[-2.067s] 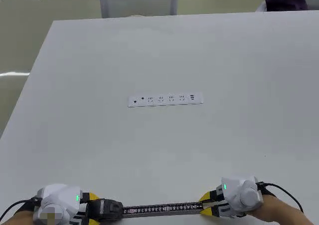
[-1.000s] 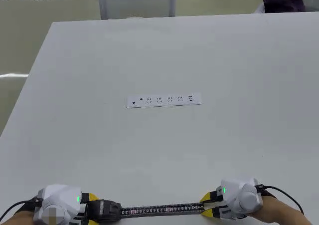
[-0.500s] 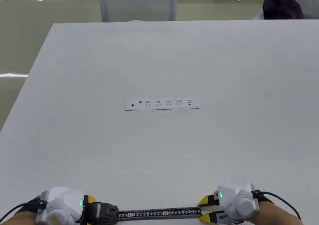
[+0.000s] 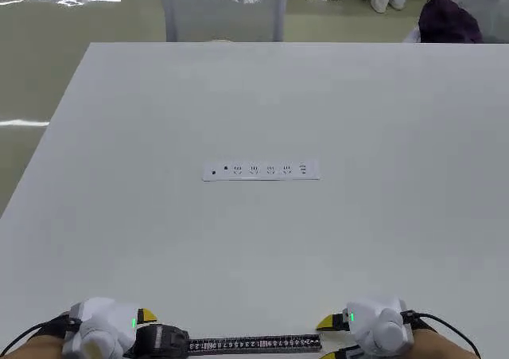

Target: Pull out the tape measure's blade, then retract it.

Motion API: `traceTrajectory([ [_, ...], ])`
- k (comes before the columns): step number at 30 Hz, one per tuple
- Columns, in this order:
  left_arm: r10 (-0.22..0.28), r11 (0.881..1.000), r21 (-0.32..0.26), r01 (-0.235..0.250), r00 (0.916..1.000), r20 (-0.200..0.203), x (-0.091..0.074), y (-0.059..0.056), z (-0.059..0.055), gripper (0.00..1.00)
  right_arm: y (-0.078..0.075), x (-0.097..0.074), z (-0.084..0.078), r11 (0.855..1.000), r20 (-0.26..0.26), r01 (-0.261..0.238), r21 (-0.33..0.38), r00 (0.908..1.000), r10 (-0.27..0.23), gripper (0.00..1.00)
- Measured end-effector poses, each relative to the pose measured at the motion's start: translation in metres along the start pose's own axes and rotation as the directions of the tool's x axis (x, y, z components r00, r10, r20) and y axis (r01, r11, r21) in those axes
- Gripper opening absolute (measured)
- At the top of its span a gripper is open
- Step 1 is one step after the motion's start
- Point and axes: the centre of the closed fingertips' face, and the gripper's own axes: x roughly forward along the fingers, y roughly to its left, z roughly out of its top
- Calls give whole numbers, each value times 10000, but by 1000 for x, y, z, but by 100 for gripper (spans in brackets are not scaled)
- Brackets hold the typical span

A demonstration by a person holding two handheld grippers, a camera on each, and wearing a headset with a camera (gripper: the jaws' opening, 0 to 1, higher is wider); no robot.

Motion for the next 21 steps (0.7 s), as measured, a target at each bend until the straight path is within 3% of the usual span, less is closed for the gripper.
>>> traceTrajectory([
  [10, 242, 9959, -871, -237, 9997, 49, -13, -2, -3, 48, 3, -13, 3, 9971, -14, 472, 600, 9989, -472, 40],
  [18, 665, 9842, -1662, -610, 9974, 278, -26, -5, -4, 50, 6, -27, 7, 9873, -73, 1004, 1229, 9949, -1003, 48],
  [21, 915, 9749, -2074, -812, 9950, 402, -31, -6, -5, 52, 6, -32, 9, 9792, -48, 1258, 1594, 9919, -1266, 51],
])
